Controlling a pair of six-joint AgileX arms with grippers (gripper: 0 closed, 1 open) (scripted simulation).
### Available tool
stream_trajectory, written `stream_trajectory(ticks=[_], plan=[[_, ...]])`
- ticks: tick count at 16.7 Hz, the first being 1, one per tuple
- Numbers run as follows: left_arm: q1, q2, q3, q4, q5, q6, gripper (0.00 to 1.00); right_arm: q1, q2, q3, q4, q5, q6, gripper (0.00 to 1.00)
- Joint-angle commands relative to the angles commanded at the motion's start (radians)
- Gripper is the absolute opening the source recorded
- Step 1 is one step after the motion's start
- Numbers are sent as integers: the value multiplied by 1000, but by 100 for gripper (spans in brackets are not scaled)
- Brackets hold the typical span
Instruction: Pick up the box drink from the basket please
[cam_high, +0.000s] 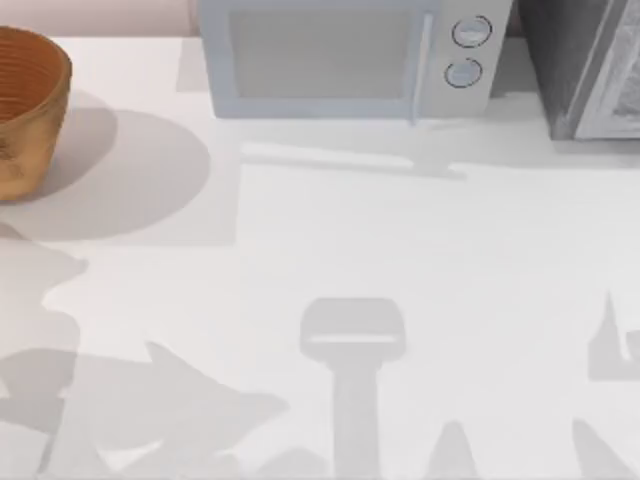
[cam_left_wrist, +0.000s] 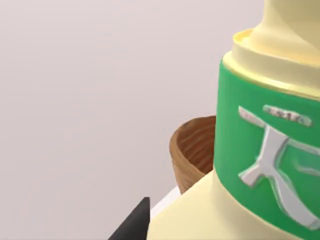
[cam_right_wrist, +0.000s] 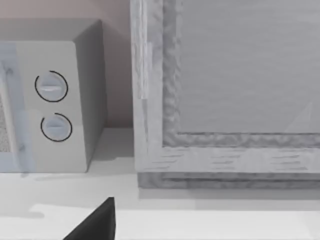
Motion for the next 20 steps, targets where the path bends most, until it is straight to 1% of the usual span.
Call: stream_trajectory(ticks=[3, 10, 13, 15, 19, 20], plan=[[19, 89, 0, 88, 20, 0, 0, 0, 0, 0, 0, 0, 0, 100], [90, 428, 3, 427, 97, -1, 0, 0, 0, 0, 0, 0, 0, 100], [113, 540, 4, 540, 123, -2, 0, 0, 0, 0, 0, 0, 0, 100], [121, 577, 4, 576, 131, -2, 0, 0, 0, 0, 0, 0, 0, 100], [122, 580, 4, 579, 132, -2, 0, 0, 0, 0, 0, 0, 0, 100], [122, 580, 4, 579, 132, -2, 8, 0, 0, 0, 0, 0, 0, 100]])
